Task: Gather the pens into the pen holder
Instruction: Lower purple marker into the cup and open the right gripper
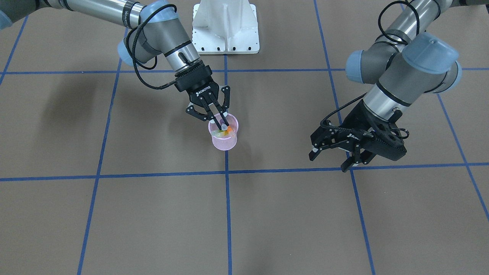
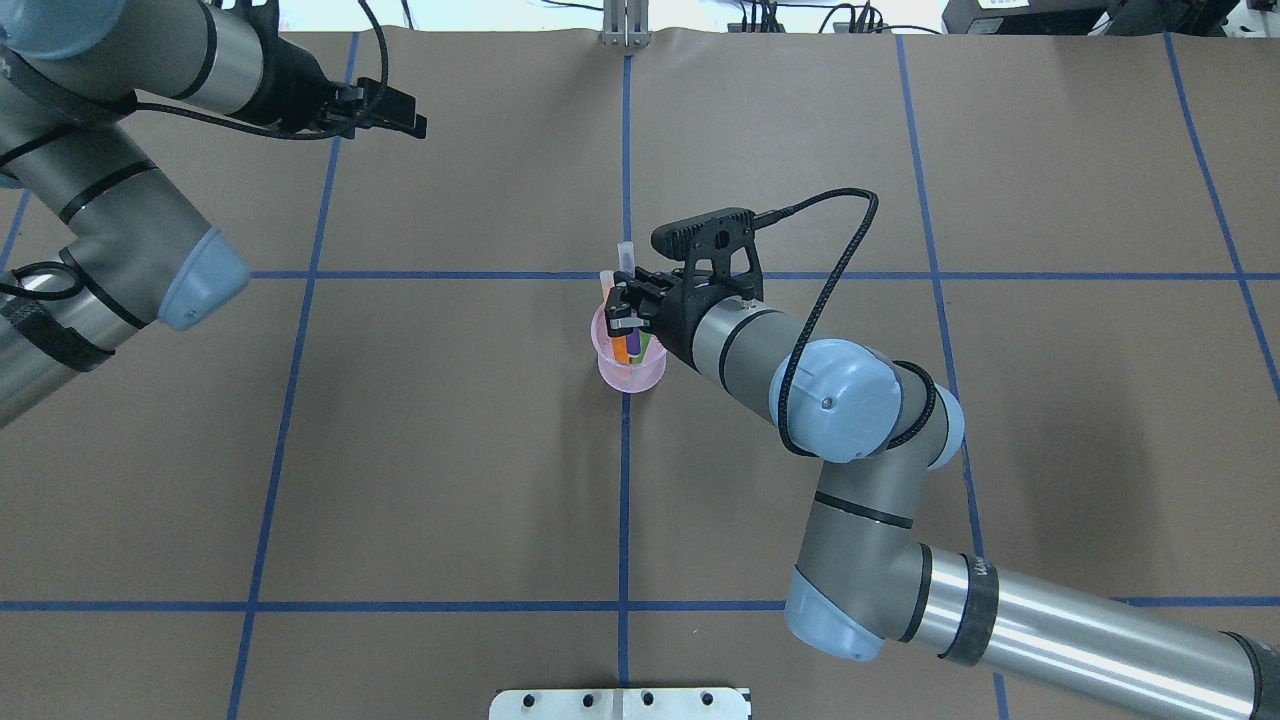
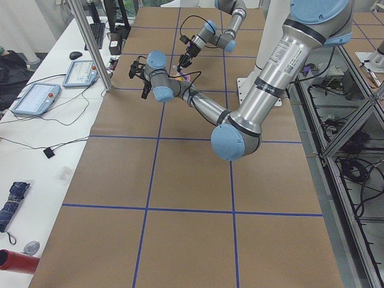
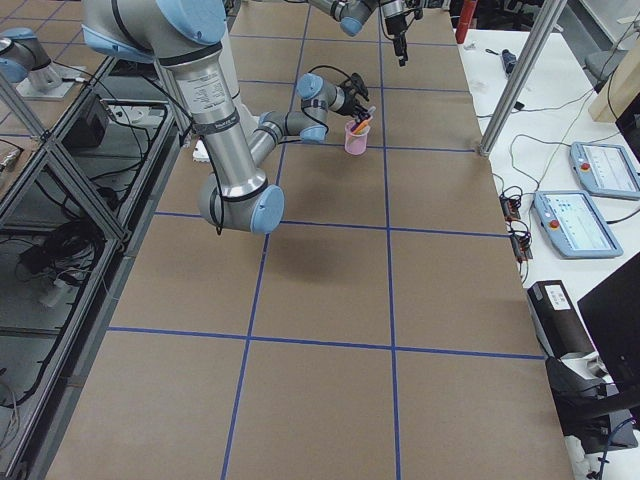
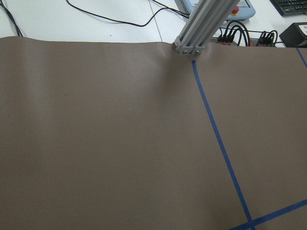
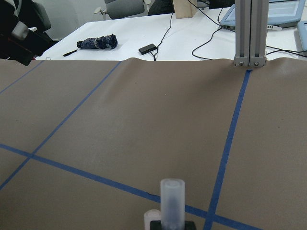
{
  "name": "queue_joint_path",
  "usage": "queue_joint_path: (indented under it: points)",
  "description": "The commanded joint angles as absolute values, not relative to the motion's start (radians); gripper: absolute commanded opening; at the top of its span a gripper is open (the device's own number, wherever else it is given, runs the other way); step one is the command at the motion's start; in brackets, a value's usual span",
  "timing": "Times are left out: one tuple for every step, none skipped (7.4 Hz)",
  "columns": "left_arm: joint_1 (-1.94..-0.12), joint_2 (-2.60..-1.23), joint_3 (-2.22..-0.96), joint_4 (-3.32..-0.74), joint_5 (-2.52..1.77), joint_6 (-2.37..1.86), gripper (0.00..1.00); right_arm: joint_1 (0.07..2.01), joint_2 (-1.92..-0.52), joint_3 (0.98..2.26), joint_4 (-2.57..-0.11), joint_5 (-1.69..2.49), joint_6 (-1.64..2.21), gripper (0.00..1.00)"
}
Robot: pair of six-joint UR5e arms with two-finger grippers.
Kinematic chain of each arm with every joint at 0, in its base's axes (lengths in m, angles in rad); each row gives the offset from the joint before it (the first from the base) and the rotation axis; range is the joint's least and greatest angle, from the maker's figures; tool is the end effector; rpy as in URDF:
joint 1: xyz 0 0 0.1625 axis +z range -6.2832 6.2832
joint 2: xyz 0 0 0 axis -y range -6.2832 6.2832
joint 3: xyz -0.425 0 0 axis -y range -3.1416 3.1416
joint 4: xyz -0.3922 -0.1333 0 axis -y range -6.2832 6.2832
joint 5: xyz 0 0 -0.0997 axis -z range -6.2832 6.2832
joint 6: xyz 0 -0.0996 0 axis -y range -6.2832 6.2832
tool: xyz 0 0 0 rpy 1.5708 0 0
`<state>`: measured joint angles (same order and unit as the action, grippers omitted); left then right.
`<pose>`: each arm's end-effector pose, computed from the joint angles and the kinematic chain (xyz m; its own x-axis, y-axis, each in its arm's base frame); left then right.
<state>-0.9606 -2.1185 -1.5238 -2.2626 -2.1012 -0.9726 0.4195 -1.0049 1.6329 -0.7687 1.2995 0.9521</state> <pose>0.3229 -0.6065 0.2761 0.4213 0.2452 -0.8731 0.2424 0.8973 0.3689 -0.5323 -0.4126 0.2056 0.4725 -0.4011 0.7848 -0.4428 0.6619 0.6049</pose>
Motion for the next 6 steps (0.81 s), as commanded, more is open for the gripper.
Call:
queue_joint_path:
  points:
    - [-0.959, -2.118, -1.519, -2.263, -2.100, -0.973, 0.99, 0.413, -0.996, 1.623, -0.769, 1.295, 0.959, 0.98]
    - [-0.960, -2.118, -1.519, -2.263, -2.100, -0.973, 0.99, 0.413, -0.994, 1.626, -0.765, 1.293, 0.963, 0.99]
    - [-0.960, -2.118, -1.519, -2.263, -2.100, -0.973, 0.99, 0.413, -0.986, 1.629, -0.764, 1.292, 0.988, 0.99]
    - [-0.969, -2.120, -1.520, -2.261, -2.103, -0.973, 0.99, 0.414, -0.970, 1.635, -0.765, 1.293, 1.049, 0.99]
    - [-1.018, -2.118, -1.520, -2.247, -2.152, -0.971, 0.99, 0.417, -0.951, 1.655, -0.776, 1.313, 1.064, 0.99]
    - [-1.111, -2.120, -1.525, -2.135, -2.292, -0.886, 0.99, 0.452, -0.953, 1.698, -0.841, 1.409, 1.101, 0.99]
